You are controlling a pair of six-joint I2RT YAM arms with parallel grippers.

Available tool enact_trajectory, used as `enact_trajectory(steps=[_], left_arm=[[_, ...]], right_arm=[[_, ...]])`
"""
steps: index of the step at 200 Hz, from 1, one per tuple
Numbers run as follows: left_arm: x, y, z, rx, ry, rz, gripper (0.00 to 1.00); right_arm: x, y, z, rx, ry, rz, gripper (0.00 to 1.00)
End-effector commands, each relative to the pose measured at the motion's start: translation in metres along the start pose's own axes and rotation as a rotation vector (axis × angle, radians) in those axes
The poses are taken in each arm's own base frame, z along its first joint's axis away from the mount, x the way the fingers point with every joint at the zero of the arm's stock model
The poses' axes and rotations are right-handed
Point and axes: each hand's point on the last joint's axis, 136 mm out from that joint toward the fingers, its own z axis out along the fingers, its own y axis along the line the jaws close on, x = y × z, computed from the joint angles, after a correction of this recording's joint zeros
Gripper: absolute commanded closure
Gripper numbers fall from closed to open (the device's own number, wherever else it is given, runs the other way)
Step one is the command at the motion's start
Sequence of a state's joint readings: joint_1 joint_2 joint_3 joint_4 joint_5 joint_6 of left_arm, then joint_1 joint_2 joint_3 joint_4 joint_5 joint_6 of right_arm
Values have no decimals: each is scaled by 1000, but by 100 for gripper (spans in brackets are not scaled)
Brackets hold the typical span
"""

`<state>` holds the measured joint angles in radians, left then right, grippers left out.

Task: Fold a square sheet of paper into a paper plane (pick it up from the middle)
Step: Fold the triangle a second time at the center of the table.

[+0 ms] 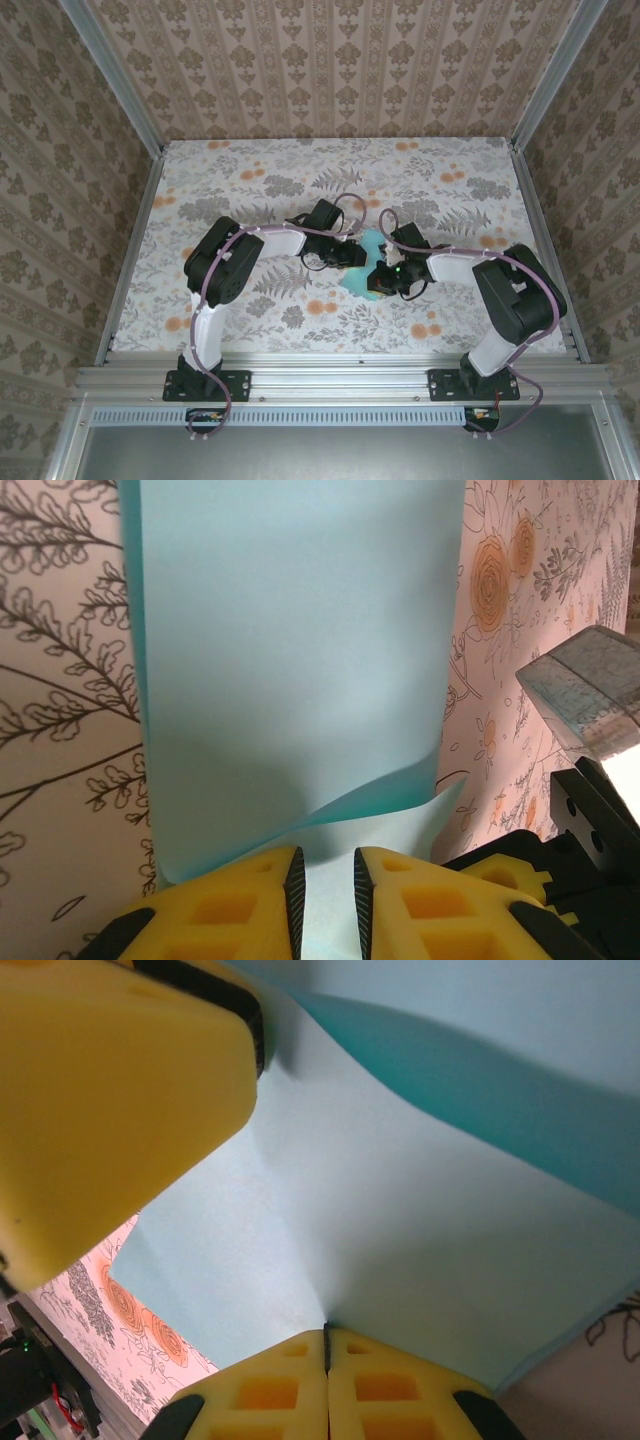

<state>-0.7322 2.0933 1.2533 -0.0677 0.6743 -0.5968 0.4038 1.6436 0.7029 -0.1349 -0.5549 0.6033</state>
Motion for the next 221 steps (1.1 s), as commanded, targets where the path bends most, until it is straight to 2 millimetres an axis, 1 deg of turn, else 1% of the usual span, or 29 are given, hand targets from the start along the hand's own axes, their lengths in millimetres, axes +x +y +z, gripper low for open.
enact_trajectory(steps=[1, 30, 57, 159, 221], left_arm=[[49, 88, 28, -245, 116, -90, 75], [51, 91, 28, -251, 124, -93, 75], [51, 92, 28, -256, 127, -91, 75], [55, 94, 29, -255, 136, -93, 75], [56, 95, 31, -254, 140, -95, 75]], right_arm=[[24, -17, 3, 40, 59, 40, 92], [31, -17, 4, 32, 70, 43, 92], [34, -12, 1, 12, 71, 35, 92], [32, 9, -4, -39, 49, 7, 90], [35, 11, 3, -50, 62, 3, 89]])
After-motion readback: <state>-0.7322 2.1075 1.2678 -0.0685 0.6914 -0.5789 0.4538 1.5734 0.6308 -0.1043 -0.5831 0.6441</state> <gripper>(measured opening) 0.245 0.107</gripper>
